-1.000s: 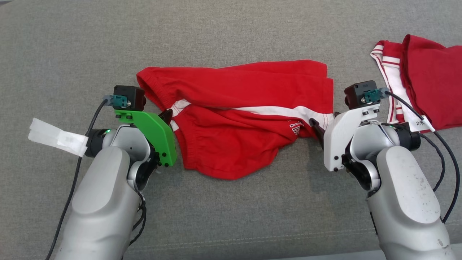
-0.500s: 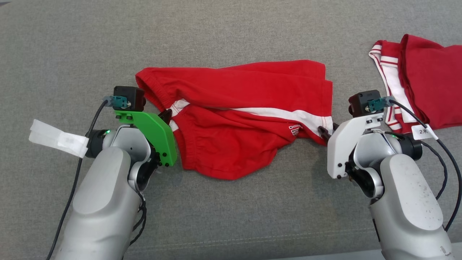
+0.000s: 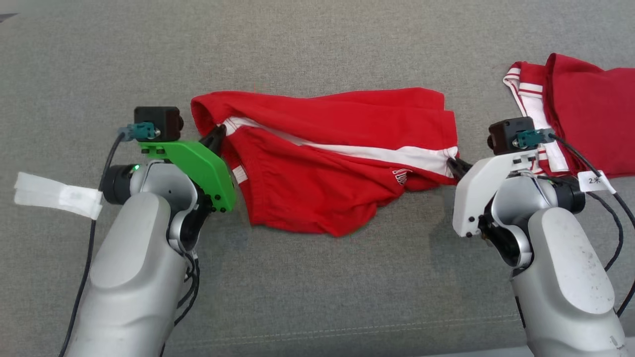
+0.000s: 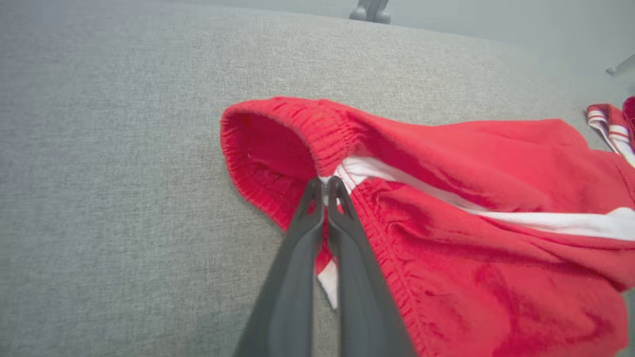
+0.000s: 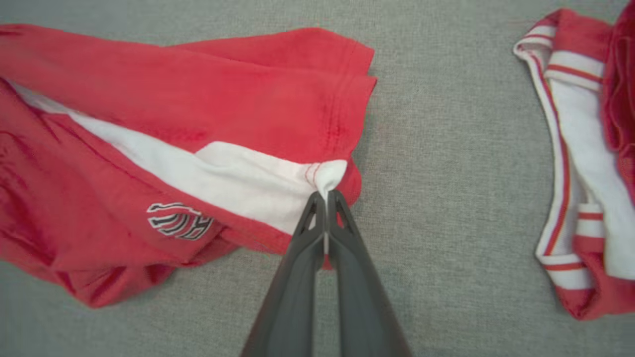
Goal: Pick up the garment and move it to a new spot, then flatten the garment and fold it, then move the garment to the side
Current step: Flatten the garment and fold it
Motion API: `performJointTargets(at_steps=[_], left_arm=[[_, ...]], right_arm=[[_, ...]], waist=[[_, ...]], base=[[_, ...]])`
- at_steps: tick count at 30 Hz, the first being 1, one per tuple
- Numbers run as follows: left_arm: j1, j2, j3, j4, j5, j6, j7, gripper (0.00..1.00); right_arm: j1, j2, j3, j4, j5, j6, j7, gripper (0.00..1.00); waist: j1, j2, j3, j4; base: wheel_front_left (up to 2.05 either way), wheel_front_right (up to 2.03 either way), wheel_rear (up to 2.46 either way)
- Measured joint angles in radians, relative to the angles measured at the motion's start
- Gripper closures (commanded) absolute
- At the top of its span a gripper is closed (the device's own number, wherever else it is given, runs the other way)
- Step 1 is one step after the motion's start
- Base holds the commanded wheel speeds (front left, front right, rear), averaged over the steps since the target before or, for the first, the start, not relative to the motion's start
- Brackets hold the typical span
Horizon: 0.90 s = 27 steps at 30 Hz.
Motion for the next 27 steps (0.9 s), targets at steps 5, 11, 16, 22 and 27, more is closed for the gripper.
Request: performJointTargets(at_steps=[5, 11, 16, 22, 27], left_arm=[[-0.018, 0.0, 0.018, -0.032, -0.021, -0.001, -0.031, 1.0], [-0.03, 0.0, 0.048, -0.089, -0.067, -0.013, -0.06, 1.0], [-0.033, 0.001, 0.052, -0.127, -0.082, -0.016, -0.066, 1.0], [-0.038, 0.001, 0.055, -0.194, -0.118, -0.018, -0.051, 1.0], [-0.058, -0.002, 0.078, -0.249, -0.103, 0.015, -0.14, 1.0]], right_arm=[[-0.029, 0.0, -0.008, -0.019, 0.015, 0.0, -0.027, 1.0], [-0.073, 0.0, -0.018, -0.042, 0.023, 0.0, -0.049, 1.0], [-0.095, 0.0, -0.03, -0.047, 0.053, 0.0, -0.058, 1.0], [-0.139, -0.003, -0.052, -0.061, 0.076, 0.0, -0.076, 1.0], [-0.153, -0.004, -0.068, -0.068, 0.085, 0.0, -0.103, 1.0]], waist=[[0.0, 0.0, -0.018, -0.001], [0.0, 0.0, -0.065, -0.008], [0.0, 0.0, -0.116, -0.016], [-0.0001, 0.0, -0.157, -0.031], [0.0, 0.0, -0.155, -0.04]], base=[[0.0, 0.0, 0.0], [0.0, 0.0, 0.0], [0.0, 0.0, 0.0], [0.0, 0.0, 0.0], [0.0, 0.0, 0.0]])
